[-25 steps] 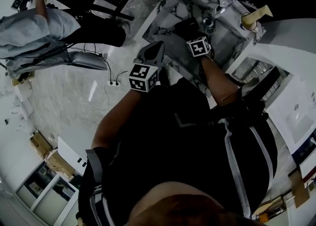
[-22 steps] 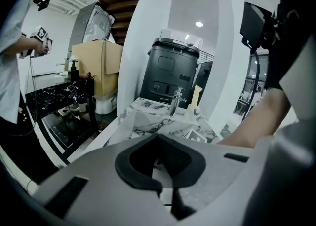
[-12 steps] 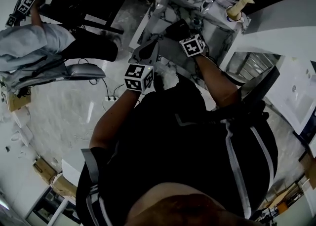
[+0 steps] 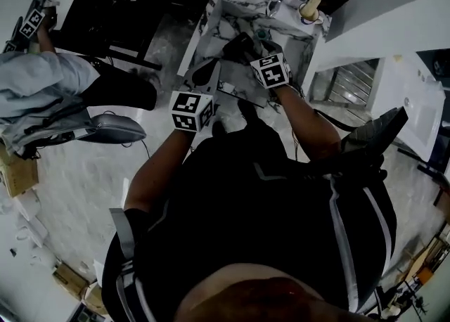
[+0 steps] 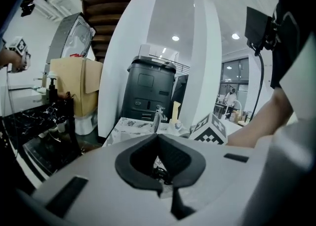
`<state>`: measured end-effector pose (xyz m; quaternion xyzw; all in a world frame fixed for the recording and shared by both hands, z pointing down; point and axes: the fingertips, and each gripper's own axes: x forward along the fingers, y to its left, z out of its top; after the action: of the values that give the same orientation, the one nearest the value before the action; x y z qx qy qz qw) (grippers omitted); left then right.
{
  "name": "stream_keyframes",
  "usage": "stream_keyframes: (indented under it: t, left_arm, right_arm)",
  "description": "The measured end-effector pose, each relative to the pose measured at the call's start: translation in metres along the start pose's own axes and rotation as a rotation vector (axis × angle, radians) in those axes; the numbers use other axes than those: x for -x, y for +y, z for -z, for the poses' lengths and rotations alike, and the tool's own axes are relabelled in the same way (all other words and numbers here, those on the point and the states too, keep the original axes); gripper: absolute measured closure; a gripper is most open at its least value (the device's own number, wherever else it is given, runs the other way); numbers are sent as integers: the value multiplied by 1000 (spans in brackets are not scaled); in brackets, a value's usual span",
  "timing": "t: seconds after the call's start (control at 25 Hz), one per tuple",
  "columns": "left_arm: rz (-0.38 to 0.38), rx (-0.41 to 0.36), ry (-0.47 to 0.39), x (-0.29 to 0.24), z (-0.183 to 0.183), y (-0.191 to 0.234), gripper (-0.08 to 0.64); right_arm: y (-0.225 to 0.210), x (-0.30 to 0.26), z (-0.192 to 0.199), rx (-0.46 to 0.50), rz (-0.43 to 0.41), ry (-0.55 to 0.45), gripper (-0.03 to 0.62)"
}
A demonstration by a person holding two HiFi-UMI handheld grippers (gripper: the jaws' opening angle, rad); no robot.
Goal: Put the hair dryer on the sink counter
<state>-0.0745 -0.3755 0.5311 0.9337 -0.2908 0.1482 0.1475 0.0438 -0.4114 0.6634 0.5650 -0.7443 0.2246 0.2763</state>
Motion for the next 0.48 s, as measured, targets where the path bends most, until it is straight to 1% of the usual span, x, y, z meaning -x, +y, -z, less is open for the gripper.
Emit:
stream_keyframes:
  t: [0.12,0.2,0.24,0.32,0.4,0.48]
  left_arm:
    - [37,17,-45,9,-13,-2,554]
    - [56,12,-73,16,-23,-2,555]
    - [66,6,-84,19,-27,-2,555]
    - [87,-6,-102,24,-35,-4,555]
    - [111,-20,-121,28,-44,-6,555]
    - [141,-29,-139,33,-52,-10,555]
  right_arm:
    - [6,26,-16,-29,16,-55,324]
    - [12,45,-30,-51,22,-100,327]
    - [15,55,-37,-61,34,-127,340]
    - [18,77,-54,-82,67,-192,413]
    - [23,100,-71,-98,89,-256,417]
    - [29,124,-87,-100,106,-306,437]
